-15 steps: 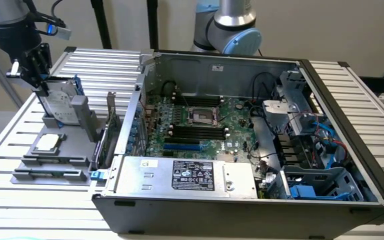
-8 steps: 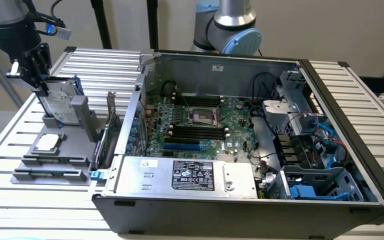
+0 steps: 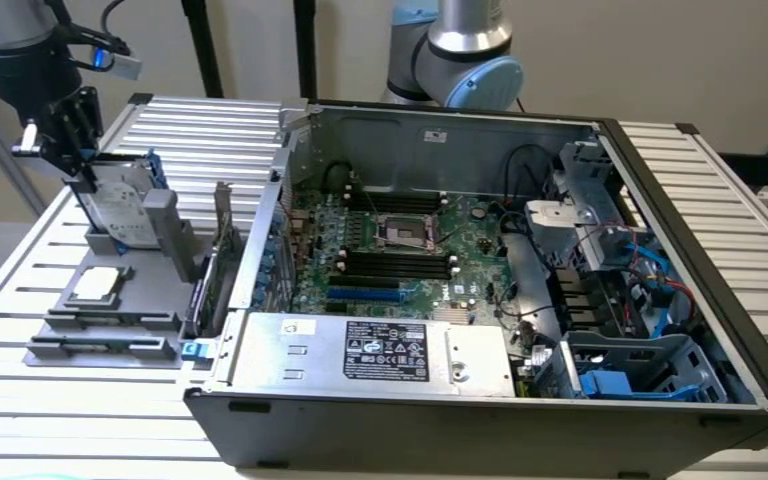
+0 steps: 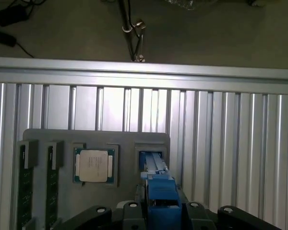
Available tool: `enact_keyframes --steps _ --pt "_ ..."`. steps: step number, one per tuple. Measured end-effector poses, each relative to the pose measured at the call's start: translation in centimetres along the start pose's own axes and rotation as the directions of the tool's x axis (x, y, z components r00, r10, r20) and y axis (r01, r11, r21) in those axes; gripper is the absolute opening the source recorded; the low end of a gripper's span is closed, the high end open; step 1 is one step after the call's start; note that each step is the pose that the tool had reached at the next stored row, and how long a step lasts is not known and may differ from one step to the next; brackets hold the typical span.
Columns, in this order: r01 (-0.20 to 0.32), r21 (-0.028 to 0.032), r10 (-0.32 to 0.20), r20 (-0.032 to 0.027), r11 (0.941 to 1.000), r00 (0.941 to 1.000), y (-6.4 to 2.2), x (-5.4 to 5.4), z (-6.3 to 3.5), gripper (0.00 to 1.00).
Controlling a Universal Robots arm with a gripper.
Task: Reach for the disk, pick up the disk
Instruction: 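Pick up the disk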
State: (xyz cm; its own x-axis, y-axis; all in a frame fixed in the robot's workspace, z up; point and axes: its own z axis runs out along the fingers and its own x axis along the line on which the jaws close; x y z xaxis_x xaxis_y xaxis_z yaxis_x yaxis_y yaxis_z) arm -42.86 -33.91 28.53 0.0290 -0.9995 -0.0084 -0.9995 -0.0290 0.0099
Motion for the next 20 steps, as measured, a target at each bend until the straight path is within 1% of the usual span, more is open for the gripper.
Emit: enact_keyframes --steps 3,10,20 --pt "0.000 0.0000 0.000 0.0012 1.0000 1.0000 0.01 0.09 0.00 0.33" --pt "0.000 0.0003 0.000 0.0063 1.0000 1.0000 0.01 0.52 0.00 0.33" --pt "0.000 0.0004 0.000 0.0065 1.0000 1.0000 0.01 0.53 0.00 0.33"
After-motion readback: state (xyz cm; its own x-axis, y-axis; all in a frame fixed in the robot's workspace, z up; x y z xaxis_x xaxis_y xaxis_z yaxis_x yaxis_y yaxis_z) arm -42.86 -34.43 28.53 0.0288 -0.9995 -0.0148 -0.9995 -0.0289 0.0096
